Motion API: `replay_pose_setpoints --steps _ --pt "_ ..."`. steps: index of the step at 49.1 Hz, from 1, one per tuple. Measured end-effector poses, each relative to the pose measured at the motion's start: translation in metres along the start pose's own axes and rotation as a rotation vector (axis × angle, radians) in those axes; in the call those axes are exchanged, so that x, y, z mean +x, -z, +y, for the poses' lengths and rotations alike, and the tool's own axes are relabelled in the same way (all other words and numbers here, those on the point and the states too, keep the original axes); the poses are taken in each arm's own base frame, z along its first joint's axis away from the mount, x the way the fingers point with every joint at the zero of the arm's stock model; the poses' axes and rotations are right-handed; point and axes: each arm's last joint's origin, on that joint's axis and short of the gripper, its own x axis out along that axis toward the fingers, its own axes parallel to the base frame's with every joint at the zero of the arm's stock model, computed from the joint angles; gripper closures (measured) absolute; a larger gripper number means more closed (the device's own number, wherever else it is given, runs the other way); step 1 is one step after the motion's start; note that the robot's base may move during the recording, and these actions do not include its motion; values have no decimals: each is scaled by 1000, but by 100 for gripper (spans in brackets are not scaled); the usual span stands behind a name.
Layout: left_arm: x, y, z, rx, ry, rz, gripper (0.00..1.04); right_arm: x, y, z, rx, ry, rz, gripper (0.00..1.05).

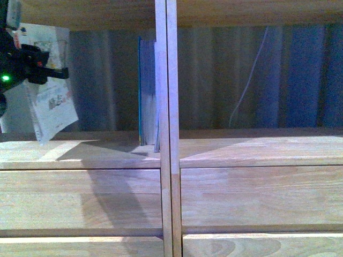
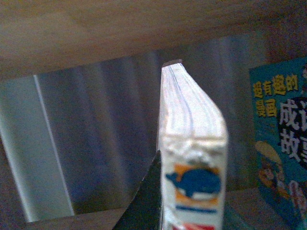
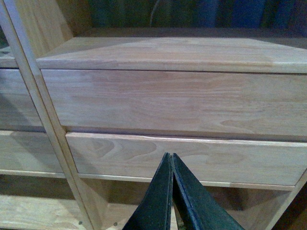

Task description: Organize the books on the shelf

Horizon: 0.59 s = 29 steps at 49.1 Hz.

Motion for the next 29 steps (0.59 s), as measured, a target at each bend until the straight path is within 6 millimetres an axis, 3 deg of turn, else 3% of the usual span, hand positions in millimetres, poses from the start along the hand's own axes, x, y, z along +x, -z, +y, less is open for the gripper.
replay_pose_setpoints --steps 15,29 --pt "37 27 -35 -81 78 20 98 -15 9 0 0 0 0 102" --pt "67 43 -49 -93 91 24 98 -27 17 0 0 0 -6 102"
